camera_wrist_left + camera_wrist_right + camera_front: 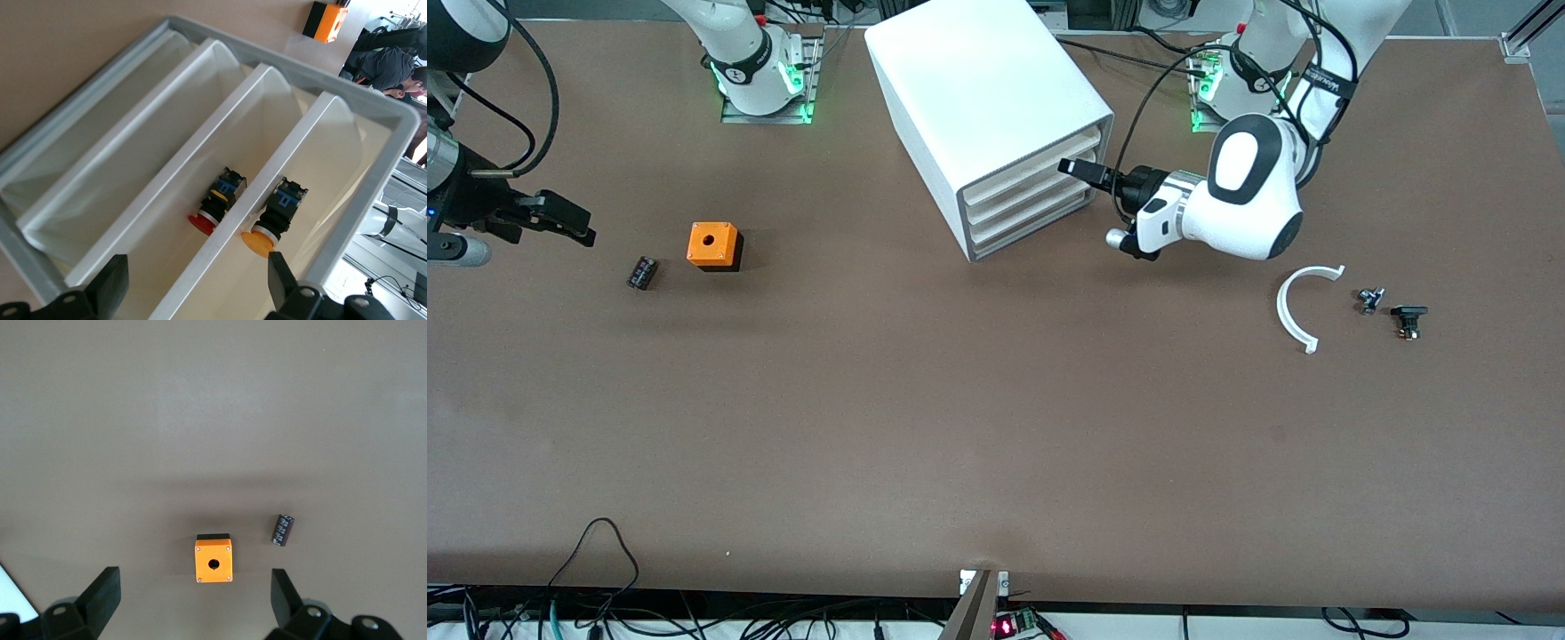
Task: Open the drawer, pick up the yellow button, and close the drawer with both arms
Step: 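Grasp the drawer front with the left gripper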
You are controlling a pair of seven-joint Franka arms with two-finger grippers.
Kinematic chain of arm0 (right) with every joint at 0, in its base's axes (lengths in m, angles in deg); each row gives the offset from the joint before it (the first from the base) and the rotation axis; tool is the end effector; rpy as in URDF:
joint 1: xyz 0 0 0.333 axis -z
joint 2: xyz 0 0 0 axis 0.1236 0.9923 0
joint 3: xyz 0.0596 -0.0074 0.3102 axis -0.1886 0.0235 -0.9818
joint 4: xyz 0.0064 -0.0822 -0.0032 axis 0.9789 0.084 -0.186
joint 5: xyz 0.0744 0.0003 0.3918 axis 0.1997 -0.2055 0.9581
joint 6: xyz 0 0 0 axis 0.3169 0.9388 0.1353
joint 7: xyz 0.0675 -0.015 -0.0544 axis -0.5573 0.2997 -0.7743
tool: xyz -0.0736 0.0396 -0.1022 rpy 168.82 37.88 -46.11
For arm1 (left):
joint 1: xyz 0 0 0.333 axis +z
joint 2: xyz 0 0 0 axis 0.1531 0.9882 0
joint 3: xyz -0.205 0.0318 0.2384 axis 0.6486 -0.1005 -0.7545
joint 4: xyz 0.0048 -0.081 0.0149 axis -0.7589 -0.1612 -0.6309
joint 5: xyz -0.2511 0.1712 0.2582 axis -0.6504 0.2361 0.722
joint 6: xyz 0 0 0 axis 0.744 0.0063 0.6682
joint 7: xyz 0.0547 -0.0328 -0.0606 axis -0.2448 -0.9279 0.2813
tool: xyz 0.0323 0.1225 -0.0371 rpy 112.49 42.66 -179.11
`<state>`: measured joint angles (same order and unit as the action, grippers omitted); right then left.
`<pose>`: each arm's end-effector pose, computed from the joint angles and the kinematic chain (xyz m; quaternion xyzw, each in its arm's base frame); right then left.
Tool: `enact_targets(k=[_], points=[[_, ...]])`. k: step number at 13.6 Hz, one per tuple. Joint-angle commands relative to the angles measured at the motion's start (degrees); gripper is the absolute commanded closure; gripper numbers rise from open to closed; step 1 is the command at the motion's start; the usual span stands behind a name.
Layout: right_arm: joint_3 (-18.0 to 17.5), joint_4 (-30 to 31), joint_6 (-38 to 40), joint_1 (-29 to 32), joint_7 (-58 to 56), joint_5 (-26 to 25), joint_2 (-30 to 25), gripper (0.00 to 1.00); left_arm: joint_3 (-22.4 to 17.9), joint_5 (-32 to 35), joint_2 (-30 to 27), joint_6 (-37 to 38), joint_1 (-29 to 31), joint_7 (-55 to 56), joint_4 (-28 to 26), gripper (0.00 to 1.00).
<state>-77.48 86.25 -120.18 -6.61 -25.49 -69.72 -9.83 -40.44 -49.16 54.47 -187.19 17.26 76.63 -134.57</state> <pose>0.5706 -0.0144 0.5408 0.9997 -0.0169 -0.0138 0.0093 0.4209 -0.2964 0.2795 0.8441 -0.0297 -0.3065 0.4389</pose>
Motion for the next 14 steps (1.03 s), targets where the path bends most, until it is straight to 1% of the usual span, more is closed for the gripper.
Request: enact_targets(k=[1,3,4,5,6,7,8,9,11,13,14], points=[[-0.38,-1.09,1.07,0.30,-0.58,-0.61,0.37,0.00,1.93,-2.13,0.00,-1.01,0.43,-1.57,-2.19,0.12],[-0.38,-1.09,1.07,0.30,-0.58,-0.61,0.20,0.00,3.17,-2.13,0.18,-2.24,0.43,-1.57,-3.42,0.18],[-0.47,-1.18,1.07,0.30,-0.58,-0.61,0.20,0.00,3.17,-2.13,0.18,-2.50,0.43,-1.57,-3.68,0.32],[-0.47,-1.18,1.07,0.30,-0.58,-0.61,0.20,0.00,3.26,-2.04,0.18,-3.20,0.43,-1.66,-3.77,0.51],[-0.47,-1.09,1.07,0.30,-0.41,-0.61,0.20,0.00,3.26,-1.95,0.18,-3.38,0.43,-1.83,-3.77,0.76],[-0.47,-1.18,1.07,0.30,-0.32,-0.61,0.20,0.00,3.26,-1.95,0.18,-3.56,0.43,-1.83,-3.77,0.96],[-0.47,-1.09,1.24,0.30,-0.32,-0.61,0.20,0.00,3.26,-1.86,0.26,-3.56,0.25,-1.75,-3.77,1.00],[-0.47,-1.09,1.25,0.30,-0.41,-0.61,0.20,0.00,3.17,-1.43,0.27,-3.65,0.25,-1.75,-3.77,1.00],[-0.47,-1.09,1.16,0.30,-0.93,-0.61,0.37,0.00,3.17,-0.81,-0.26,-7.14,0.69,-1.75,-3.69,1.00],[-0.47,-1.09,1.25,0.30,-0.32,-0.61,0.29,0.00,0.81,-0.72,-1.31,-8.39,2.96,-1.66,-2.38,1.00],[-0.47,-1.09,1.25,0.30,-0.15,-0.52,0.37,0.00,-1.99,-0.72,-1.14,-8.48,3.24,-1.66,-1.24,1.00]])
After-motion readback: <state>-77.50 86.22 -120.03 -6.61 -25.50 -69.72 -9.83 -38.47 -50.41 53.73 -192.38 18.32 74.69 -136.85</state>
